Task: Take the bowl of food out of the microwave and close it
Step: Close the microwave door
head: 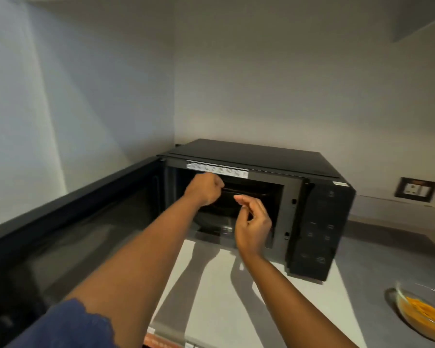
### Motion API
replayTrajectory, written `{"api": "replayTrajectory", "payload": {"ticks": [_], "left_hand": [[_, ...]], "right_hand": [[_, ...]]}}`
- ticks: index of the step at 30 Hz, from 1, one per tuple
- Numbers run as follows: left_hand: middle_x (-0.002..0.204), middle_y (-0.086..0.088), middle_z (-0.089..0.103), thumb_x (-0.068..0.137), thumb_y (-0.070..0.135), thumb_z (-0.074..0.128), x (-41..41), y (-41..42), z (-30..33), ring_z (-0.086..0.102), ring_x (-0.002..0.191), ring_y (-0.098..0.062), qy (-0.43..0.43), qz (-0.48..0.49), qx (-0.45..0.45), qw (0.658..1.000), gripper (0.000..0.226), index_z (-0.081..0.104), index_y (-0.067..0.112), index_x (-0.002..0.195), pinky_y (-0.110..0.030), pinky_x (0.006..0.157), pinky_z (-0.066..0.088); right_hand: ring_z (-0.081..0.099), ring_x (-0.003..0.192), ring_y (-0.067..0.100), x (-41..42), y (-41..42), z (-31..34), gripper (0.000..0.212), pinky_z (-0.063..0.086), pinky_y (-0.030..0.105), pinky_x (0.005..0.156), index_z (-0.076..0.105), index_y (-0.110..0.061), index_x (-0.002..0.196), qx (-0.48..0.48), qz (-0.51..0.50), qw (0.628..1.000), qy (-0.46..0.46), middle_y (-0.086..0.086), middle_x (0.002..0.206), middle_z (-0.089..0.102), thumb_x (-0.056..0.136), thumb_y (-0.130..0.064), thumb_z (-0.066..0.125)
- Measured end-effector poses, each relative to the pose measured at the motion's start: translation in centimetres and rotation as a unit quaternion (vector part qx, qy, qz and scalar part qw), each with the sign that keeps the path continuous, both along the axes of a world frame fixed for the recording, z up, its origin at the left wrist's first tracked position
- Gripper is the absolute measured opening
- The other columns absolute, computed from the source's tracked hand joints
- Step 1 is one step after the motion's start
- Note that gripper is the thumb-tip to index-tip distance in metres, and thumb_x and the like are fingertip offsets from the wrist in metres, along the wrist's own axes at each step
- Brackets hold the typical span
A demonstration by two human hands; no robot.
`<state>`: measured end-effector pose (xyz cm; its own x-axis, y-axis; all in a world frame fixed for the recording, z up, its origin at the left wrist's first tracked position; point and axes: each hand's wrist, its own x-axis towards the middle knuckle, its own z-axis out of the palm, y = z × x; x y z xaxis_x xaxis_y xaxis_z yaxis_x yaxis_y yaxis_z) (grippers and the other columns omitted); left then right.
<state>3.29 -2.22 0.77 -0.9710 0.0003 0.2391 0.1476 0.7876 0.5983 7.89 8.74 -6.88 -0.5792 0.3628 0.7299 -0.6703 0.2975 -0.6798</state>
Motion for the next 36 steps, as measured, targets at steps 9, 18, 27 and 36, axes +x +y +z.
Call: {"api": "replayTrajectory", "payload": {"ticks": [9, 18, 27, 36], "left_hand": [[0.139, -0.017, 0.053, 0.091, 0.009, 0.041, 3.5, -13.1, 6.4, 0.049, 0.127, -0.035, 0.008, 0.147, -0.222, 0.964, 0.042, 0.055, 0.006, 0.131, -0.041, 0.107, 0.042], [0.141, -0.015, 0.051, 0.095, 0.009, 0.040, 5.7, -18.1, 7.6, 0.045, 0.131, -0.030, -0.185, 0.090, -0.223, 0.953, 0.040, 0.053, 0.001, 0.132, -0.037, 0.113, 0.034], [0.162, -0.008, 0.004, 0.099, 0.014, 0.039, 5.8, -17.5, 9.2, 0.002, 0.150, -0.019, -0.330, 0.028, -0.081, 0.940, 0.057, 0.015, 0.004, 0.150, -0.030, 0.122, 0.009], [0.158, -0.011, 0.023, 0.096, 0.017, 0.048, 4.1, -14.3, 9.8, 0.026, 0.145, -0.024, -0.316, 0.061, -0.170, 0.931, 0.056, 0.027, 0.005, 0.147, -0.037, 0.112, 0.035]], "right_hand": [[0.056, 0.112, 0.021, 3.9, -14.5, 2.6, 0.032, 0.038, 0.020, 0.099, 0.066, -0.006, 0.110, 0.233, 0.236, 0.941, 0.064, 0.012, 0.115, 0.066, 0.082, -0.001, 0.050], [0.037, 0.135, 0.020, 5.4, -18.7, 3.8, 0.048, 0.028, 0.037, 0.113, 0.045, -0.011, 0.134, 0.386, 0.311, 0.866, 0.066, 0.009, 0.139, 0.050, 0.087, -0.009, 0.049], [0.054, 0.116, 0.016, 5.1, -17.2, 4.4, 0.034, 0.036, 0.019, 0.102, 0.065, -0.010, 0.111, 0.285, 0.311, 0.905, 0.057, 0.007, 0.116, 0.068, 0.085, -0.005, 0.044], [0.064, 0.099, 0.012, 4.6, -12.0, 6.4, 0.028, 0.048, 0.020, 0.093, 0.074, -0.008, 0.090, 0.271, 0.300, 0.914, 0.010, 0.007, 0.099, 0.075, 0.080, -0.003, 0.049]]}}
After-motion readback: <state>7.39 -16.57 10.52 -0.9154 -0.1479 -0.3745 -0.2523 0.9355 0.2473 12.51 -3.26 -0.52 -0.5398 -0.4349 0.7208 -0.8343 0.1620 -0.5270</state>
